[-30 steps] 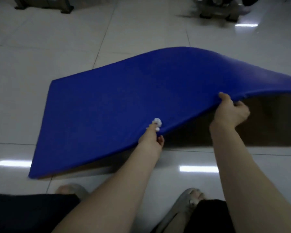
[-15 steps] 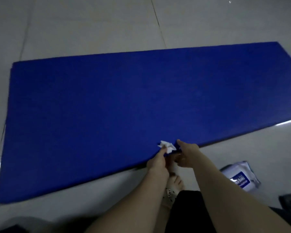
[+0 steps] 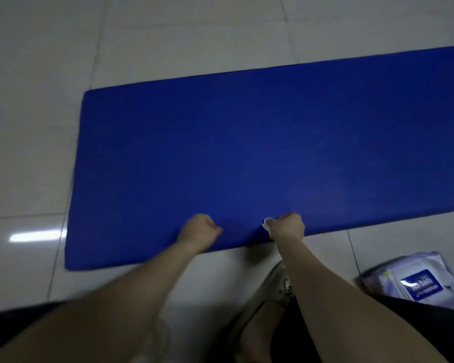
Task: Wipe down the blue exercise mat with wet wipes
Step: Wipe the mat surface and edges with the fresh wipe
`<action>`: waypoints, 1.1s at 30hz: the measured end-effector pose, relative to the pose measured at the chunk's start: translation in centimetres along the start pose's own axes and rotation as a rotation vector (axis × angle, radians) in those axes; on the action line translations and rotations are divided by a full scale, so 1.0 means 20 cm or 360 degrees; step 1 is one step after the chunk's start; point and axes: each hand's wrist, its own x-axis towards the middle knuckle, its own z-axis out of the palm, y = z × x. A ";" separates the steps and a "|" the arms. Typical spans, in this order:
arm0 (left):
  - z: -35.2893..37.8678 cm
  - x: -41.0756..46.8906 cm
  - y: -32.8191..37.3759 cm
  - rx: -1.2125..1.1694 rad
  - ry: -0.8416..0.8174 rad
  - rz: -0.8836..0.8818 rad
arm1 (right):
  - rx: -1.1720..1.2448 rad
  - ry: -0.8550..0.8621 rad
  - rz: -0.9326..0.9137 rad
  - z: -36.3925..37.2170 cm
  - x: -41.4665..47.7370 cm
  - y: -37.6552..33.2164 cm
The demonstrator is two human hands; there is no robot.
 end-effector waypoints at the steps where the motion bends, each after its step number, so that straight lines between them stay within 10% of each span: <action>1: -0.10 -0.03 -0.10 0.0288 0.0081 0.0056 | 0.0000 0.0026 -0.0018 0.03 -0.01 -0.02; 8: -0.23 -0.09 -0.34 0.0862 -0.0072 0.0136 | -0.0259 -0.0022 -0.0215 0.14 -0.08 -0.14; 17: -0.23 0.11 -0.29 0.2195 -0.0555 0.1170 | -0.0637 0.0224 -0.0460 0.19 -0.20 -0.08; 33: -0.09 -0.32 -0.30 0.1932 -0.0648 0.1373 | -0.0191 0.0289 -0.0097 0.00 -0.59 0.12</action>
